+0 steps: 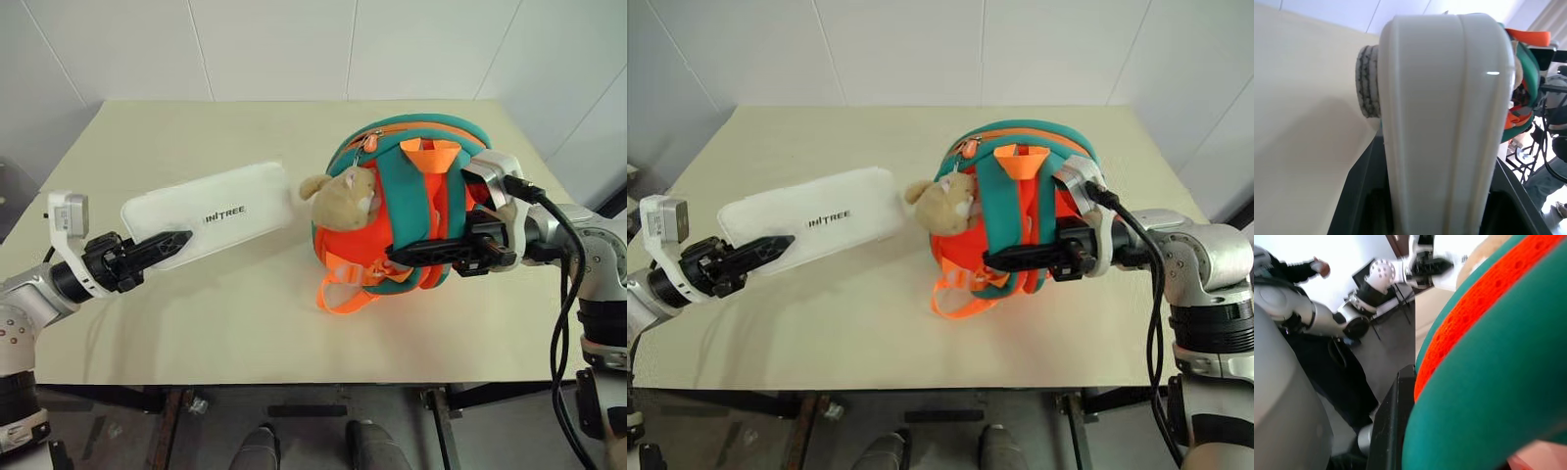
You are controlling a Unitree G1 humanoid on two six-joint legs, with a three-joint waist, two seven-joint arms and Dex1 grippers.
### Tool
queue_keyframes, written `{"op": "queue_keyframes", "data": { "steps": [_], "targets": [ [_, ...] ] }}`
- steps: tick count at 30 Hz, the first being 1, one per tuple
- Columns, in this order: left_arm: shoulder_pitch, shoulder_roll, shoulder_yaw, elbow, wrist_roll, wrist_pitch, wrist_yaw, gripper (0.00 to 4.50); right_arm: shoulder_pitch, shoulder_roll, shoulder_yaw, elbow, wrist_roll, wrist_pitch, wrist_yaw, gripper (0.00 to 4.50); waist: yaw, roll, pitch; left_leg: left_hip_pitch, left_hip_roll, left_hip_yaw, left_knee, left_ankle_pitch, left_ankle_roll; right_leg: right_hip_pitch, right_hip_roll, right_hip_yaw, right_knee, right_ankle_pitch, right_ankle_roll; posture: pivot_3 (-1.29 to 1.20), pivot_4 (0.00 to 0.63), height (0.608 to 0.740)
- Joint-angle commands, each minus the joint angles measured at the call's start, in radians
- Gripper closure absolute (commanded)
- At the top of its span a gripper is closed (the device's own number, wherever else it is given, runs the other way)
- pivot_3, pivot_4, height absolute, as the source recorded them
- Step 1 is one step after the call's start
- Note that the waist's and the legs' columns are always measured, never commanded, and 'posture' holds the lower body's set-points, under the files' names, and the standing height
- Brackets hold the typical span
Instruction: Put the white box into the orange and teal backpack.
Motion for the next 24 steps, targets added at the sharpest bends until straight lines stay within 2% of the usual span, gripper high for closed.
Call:
{"op": "queue_keyframes", "data": {
  "steps": [1, 9, 24],
  "targets": [
    [-0.081, -0.012, -0.035, -0.025, 0.01, -0.086, -0.001, 3.16, 0.003, -0.016, 0.024, -0.003, -0.027, -0.059, 0.035, 4.47, -0.001, 0.0, 0.0, 0.0, 0.0, 0.0, 0.001, 0.0, 0.0, 0.0, 0.0, 0.0, 0.0, 0.0, 0.0, 0.0, 0.15, 0.74],
    [-0.196, -0.011, -0.183, 0.016, 0.078, -0.179, -0.076, 3.16, 0.023, -0.011, 0.045, -0.012, -0.041, -0.089, 0.022, 4.47, -0.003, 0.0, 0.0, 0.0, 0.0, 0.0, 0.001, 0.0, 0.0, 0.0, 0.0, 0.0, 0.0, 0.0, 0.001, 0.0, 0.15, 0.74],
    [-0.368, 0.012, -0.433, 0.229, 0.33, -0.396, -0.305, 3.16, 0.049, -0.016, 0.029, -0.05, -0.02, -0.084, 0.014, 4.47, -0.001, -0.001, 0.0, 0.0, 0.0, 0.0, 0.003, 0.0, 0.0, 0.001, 0.0, 0.0, 0.001, 0.001, 0.001, 0.0, 0.15, 0.74]
  ]
}}
